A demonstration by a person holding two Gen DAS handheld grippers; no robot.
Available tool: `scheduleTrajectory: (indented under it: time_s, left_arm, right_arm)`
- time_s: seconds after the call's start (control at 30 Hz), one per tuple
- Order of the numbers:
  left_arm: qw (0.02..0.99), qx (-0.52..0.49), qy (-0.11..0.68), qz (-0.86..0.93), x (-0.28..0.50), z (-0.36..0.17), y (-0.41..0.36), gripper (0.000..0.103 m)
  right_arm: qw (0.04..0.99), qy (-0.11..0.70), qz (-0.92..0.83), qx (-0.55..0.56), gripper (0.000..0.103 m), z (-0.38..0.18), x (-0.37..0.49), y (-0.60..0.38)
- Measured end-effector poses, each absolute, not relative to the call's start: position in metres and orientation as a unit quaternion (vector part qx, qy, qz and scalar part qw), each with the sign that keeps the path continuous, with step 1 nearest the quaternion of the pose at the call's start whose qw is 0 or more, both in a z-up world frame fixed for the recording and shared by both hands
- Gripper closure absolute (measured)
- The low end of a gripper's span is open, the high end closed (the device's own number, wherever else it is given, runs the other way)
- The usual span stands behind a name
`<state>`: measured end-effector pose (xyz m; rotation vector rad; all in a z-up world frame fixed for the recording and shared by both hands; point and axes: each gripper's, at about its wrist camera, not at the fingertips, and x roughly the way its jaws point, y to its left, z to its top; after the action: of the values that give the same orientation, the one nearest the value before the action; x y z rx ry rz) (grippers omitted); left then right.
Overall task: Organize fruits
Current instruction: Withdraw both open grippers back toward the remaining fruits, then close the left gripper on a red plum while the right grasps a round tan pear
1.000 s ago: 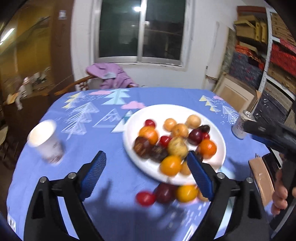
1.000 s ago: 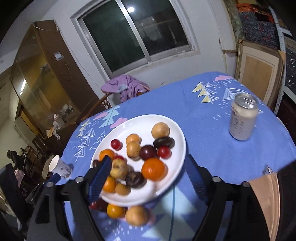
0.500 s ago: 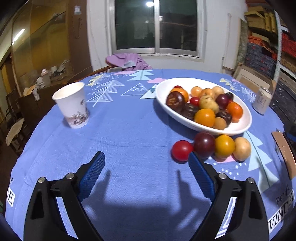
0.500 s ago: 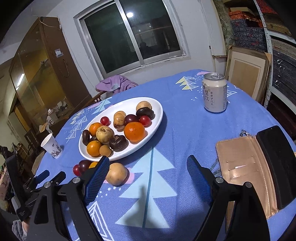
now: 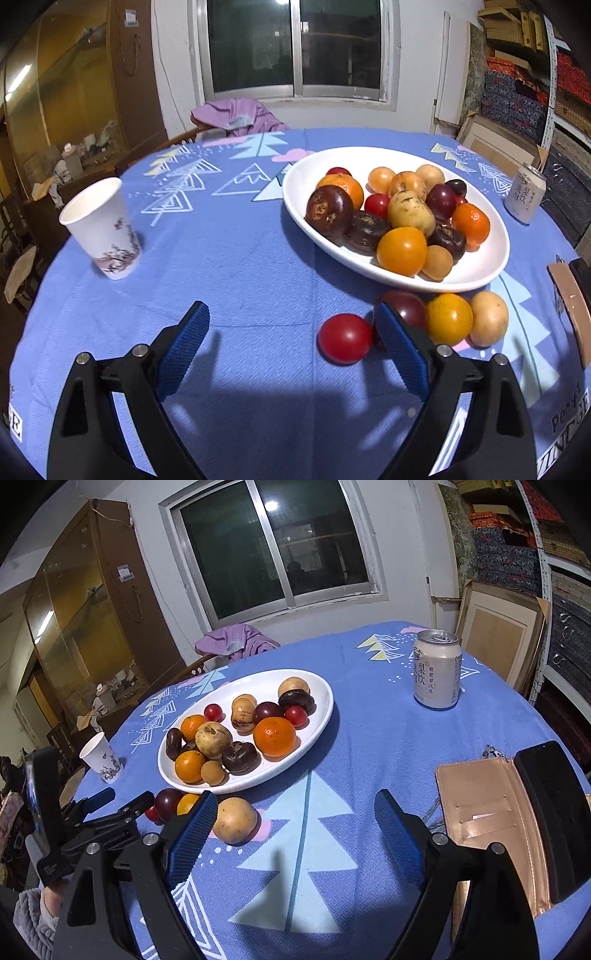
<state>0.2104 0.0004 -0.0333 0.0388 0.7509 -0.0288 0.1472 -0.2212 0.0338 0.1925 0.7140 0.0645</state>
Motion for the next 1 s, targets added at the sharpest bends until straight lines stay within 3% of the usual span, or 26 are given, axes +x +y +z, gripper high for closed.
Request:
scheduleTrajectory:
  time_s: [0.1, 0.2, 0.4, 0.53, 0.8, 0.83, 0.87, 0.93, 1.0]
  left_arm:
    - [0.924, 0.017, 0.382, -0.008, 0.218, -0.038, 0.002, 0.013]
    - [0.917, 0.009, 0.398, -0.013, 0.220, -0.040, 0.009, 0.006]
    - [0.927, 0.039, 0.373, 0.028, 0.192, -0.033, 0.033, 0.006]
    - [0.932, 0.007, 0.363, 0.003, 0.177, -0.031, 0.045, 0.006]
    - [0.929, 0.083, 0.358, -0.039, 0.163, -0.036, 0.014, 0.007]
    - [0.928, 0.083, 0.360, -0.042, 0.160, -0.036, 0.013, 0.009]
    - [0.927, 0.083, 0.363, -0.047, 0.159, -0.037, 0.012, 0.018]
    - [0.922, 0.078, 0.373, -0.063, 0.156, -0.040, 0.014, 0.027]
    - [0.922, 0.062, 0.375, -0.067, 0.153, -0.040, 0.021, 0.029]
  right_arm:
    - [0.931, 0.351, 0.033, 0.091, 0.015, 0.033, 0.148, -0.220]
    - [0.932, 0.351, 0.033, 0.087, 0.015, 0.033, 0.147, -0.219]
    - [0.932, 0.346, 0.035, 0.098, 0.015, 0.036, 0.145, -0.224]
    - [0.934, 0.344, 0.041, 0.088, 0.015, 0.036, 0.144, -0.220]
    - [0.937, 0.340, 0.043, 0.063, 0.015, 0.036, 0.142, -0.212]
    - [0.937, 0.341, 0.043, 0.064, 0.015, 0.036, 0.142, -0.212]
    - [0.936, 0.342, 0.043, 0.064, 0.015, 0.035, 0.143, -0.212]
    - [0.936, 0.345, 0.045, 0.062, 0.015, 0.034, 0.143, -0.211]
    - [0.936, 0.345, 0.047, 0.059, 0.015, 0.034, 0.142, -0.209]
